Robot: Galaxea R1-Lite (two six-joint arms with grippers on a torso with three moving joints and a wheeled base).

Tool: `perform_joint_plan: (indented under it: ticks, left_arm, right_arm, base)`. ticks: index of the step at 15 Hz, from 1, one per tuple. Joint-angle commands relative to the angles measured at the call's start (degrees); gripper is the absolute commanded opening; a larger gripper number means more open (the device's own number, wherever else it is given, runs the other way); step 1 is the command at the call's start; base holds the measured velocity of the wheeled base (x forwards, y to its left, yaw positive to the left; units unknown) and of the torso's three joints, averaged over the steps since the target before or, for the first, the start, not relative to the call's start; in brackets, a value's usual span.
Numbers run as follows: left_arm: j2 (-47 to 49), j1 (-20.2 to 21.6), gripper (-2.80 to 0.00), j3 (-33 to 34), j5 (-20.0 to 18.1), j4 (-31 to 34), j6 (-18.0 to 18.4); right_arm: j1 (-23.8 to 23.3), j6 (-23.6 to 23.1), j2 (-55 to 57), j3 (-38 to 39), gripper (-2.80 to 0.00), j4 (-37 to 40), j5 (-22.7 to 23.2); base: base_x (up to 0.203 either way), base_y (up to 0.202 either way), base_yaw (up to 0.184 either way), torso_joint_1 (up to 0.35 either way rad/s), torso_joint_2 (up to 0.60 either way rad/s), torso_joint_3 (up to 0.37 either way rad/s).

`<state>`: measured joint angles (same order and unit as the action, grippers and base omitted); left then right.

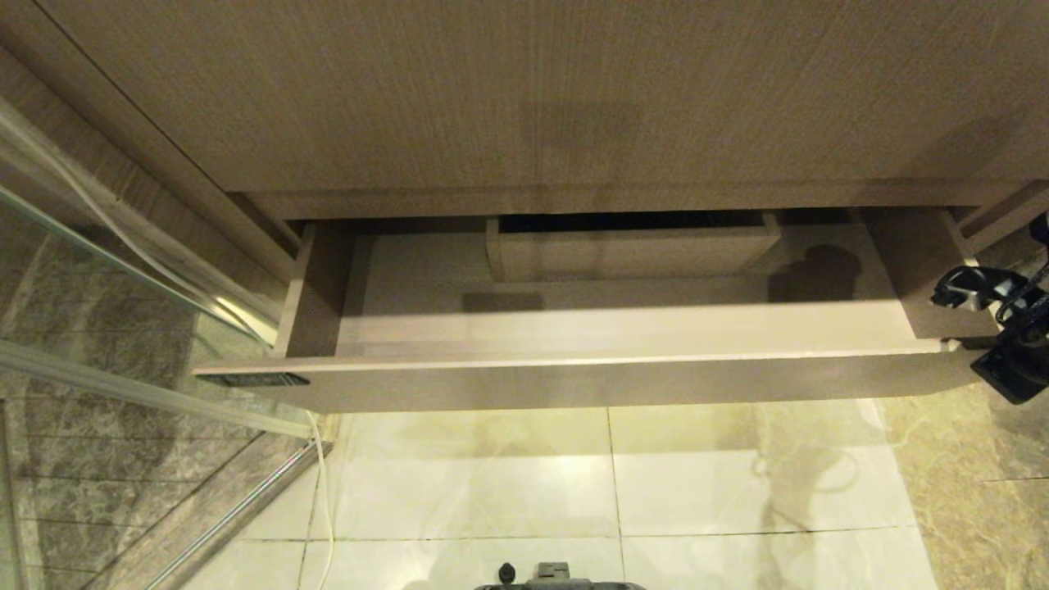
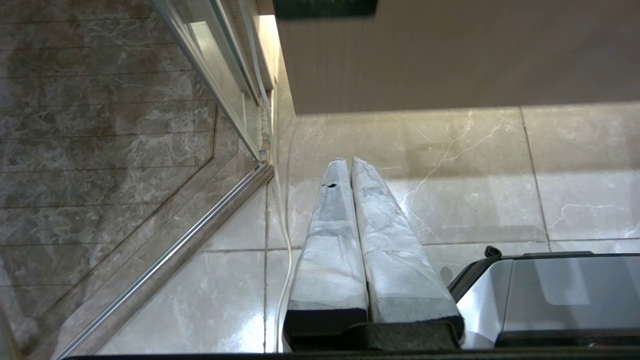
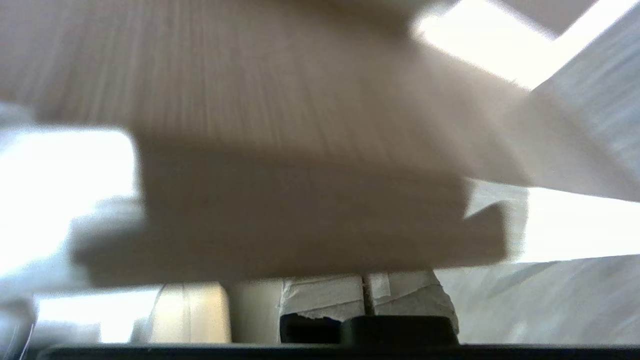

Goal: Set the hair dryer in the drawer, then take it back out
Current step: Close the drawer

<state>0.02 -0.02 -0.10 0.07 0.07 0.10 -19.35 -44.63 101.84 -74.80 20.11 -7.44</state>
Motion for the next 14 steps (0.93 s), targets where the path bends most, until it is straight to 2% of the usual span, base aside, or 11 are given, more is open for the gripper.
perform_joint_plan:
  ticks: [1, 2, 3, 8, 11, 14]
  left_arm:
    - [0.0, 0.0, -2.80, 0.0, 0.0, 0.0, 0.0]
    - [0.1, -0.1, -2.80, 0.1, 0.0, 0.0, 0.0]
    - [0.0, 0.0, -2.80, 0.0, 0.0, 0.0, 0.0]
    - [0.0, -0.1, -2.80, 0.1, 0.0, 0.0, 0.0]
    - [0.1, -0.1, -2.80, 0.0, 0.0, 0.0, 0.0]
    - [0.0, 0.0, -2.80, 0.0, 0.0, 0.0, 0.0]
  right_arm:
    - [0.4, -3.3, -2.6, 0.3, -2.80, -14.2, 7.3]
    - [0.4, -5.2, -3.4, 0.4, -2.80, -16.6, 10.1]
    - [0.3, -5.3, -3.9, 0.1, -2.80, -17.4, 10.7]
    - [-1.7, -5.1, -8.7, 1.6, -2.80, -21.6, 10.9]
    - [-1.9, -5.2, -10.7, 2.7, -2.80, -20.8, 11.0]
    - [-1.7, -4.7, -14.0, 4.9, -2.80, -14.7, 10.7]
  base:
    - [0.000, 0.000, 0.000, 0.000, 0.00, 0.000]
    - [0.000, 0.000, 0.000, 0.000, 0.00, 0.000]
    - [0.000, 0.000, 0.000, 0.000, 0.00, 0.000]
    - [0.000, 0.000, 0.000, 0.000, 0.00, 0.000]
    - [0.000, 0.000, 0.000, 0.000, 0.00, 0.000]
    - [0.000, 0.000, 0.000, 0.000, 0.00, 0.000]
